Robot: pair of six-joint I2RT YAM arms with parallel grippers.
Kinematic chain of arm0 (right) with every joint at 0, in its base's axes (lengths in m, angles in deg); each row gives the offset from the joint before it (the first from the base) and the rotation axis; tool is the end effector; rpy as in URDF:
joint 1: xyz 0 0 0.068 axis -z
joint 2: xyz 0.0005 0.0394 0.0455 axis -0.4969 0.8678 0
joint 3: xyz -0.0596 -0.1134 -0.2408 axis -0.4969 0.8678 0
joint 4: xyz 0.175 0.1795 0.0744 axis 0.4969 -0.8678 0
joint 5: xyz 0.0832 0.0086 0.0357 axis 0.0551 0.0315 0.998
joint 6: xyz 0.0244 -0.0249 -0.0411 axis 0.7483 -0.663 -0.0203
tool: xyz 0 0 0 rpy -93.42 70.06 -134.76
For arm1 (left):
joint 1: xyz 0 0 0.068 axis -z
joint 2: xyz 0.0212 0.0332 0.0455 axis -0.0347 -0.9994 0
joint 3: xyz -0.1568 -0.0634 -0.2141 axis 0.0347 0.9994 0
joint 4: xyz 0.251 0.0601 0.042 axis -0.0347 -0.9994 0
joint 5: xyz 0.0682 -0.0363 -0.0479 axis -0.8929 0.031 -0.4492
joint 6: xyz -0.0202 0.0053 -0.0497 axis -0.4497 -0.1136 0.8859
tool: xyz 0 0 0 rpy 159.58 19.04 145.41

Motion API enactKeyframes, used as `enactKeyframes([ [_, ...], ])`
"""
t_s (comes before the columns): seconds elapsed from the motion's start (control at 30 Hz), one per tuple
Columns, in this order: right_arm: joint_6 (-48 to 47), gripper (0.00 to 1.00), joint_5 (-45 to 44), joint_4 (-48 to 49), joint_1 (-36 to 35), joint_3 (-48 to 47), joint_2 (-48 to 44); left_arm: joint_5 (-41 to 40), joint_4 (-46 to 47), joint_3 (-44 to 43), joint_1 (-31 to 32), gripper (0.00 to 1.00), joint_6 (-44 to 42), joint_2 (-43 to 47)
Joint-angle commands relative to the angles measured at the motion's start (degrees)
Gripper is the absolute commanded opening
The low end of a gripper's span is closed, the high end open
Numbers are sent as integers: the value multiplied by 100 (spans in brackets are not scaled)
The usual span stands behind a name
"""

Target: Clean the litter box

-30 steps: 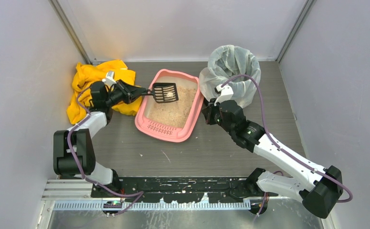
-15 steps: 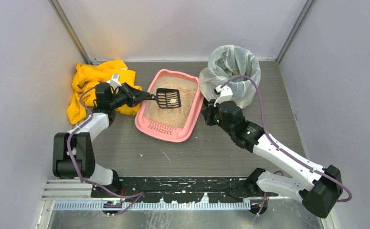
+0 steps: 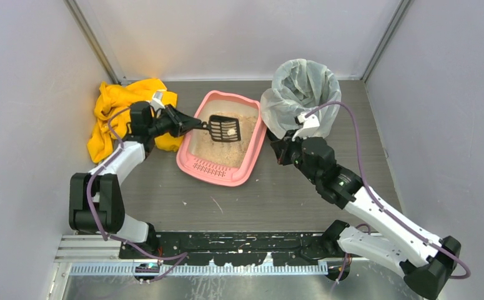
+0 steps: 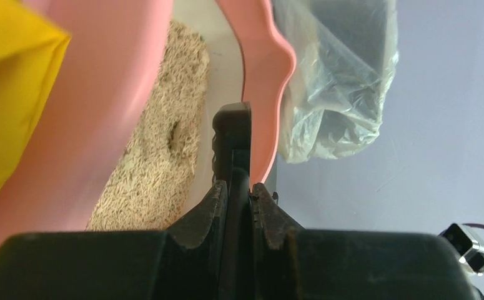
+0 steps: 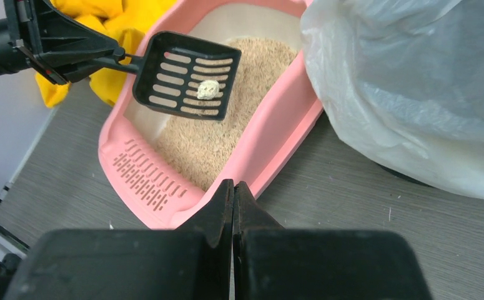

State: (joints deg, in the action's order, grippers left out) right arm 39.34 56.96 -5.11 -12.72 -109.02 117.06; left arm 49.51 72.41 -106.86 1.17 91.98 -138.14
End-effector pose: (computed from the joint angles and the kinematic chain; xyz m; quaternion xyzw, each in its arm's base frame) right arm 0.1591 0.1339 0.3279 -0.0624 0.7975 0.2353 0.5520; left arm 0.3178 -0.0414 0.2449 -0.1997 0.7747 -0.5292 0.2826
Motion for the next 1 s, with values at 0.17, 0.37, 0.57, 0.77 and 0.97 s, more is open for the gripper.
enactKeyframes([
  [0.17, -54, 1, -756, -303, 29, -197, -941, 6, -698, -2068, -60, 0, -13, -323],
  [0.37, -77, 1, -1191, -543, 29, -153, -1474, 129, 4, -2828, 18, 0, 804, -940],
  [0.57, -116, 1, -1562, -804, 26, -135, -1737, -70, 42, -3927, 554, 0, 1070, -1569],
  [0.77, -107, 1, -1662, -952, 27, -96, -1949, -287, 31, -5087, 1059, 0, 1137, -2250],
  [0.97, -90, 1, -1726, -1103, 25, -80, -2088, -471, -189, -6006, 1382, 0, 1066, -2763],
])
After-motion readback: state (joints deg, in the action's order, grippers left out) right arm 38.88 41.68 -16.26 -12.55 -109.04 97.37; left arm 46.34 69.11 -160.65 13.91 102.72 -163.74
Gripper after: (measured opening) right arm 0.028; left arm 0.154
